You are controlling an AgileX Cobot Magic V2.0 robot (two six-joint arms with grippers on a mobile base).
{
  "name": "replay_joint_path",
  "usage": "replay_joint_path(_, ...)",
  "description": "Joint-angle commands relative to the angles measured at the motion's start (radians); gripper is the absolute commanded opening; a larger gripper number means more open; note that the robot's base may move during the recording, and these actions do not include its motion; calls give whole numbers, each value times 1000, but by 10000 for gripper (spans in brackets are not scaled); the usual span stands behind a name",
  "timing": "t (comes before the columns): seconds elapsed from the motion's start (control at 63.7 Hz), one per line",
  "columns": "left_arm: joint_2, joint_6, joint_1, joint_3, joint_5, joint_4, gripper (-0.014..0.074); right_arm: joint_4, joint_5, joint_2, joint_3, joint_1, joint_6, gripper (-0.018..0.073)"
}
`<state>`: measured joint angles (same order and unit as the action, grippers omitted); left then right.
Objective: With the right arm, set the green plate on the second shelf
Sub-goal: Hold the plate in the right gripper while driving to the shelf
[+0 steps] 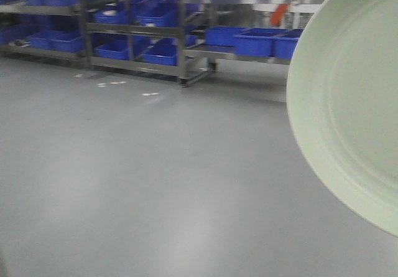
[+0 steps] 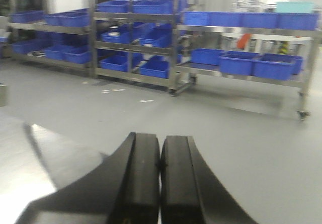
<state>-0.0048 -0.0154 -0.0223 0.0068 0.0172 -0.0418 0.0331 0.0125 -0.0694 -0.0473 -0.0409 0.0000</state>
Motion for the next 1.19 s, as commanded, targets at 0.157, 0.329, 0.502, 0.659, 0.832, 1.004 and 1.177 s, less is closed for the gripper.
replay_joint_path(0.157, -18, 1, -6, 42, -82, -6, 130, 4, -125, -8, -35, 6, 7, 57)
replay_joint_path(0.329, -18, 1, -6, 42, -82, -6, 130, 4, -125, -8, -35, 6, 7, 57)
replay_joint_path(0.502, -18, 1, -6, 42, -82, -6, 130, 4, -125, -8, -35, 6, 7, 57)
replay_joint_path(0.659, -18, 1, -6, 42, -82, -6, 130, 4, -125, -8, -35, 6, 7, 57)
replay_joint_path(0.832, -18, 1, -6, 42, -82, -6, 130, 4, -125, -8, -35, 6, 7, 57)
replay_joint_path(1.004, -18, 1, -6, 42, -82, -6, 130, 4, -125, -8, -35, 6, 7, 57)
replay_joint_path(1.177, -18, 1, -6, 42, -82, -6, 130, 4, -125, -8, -35, 6, 7, 57)
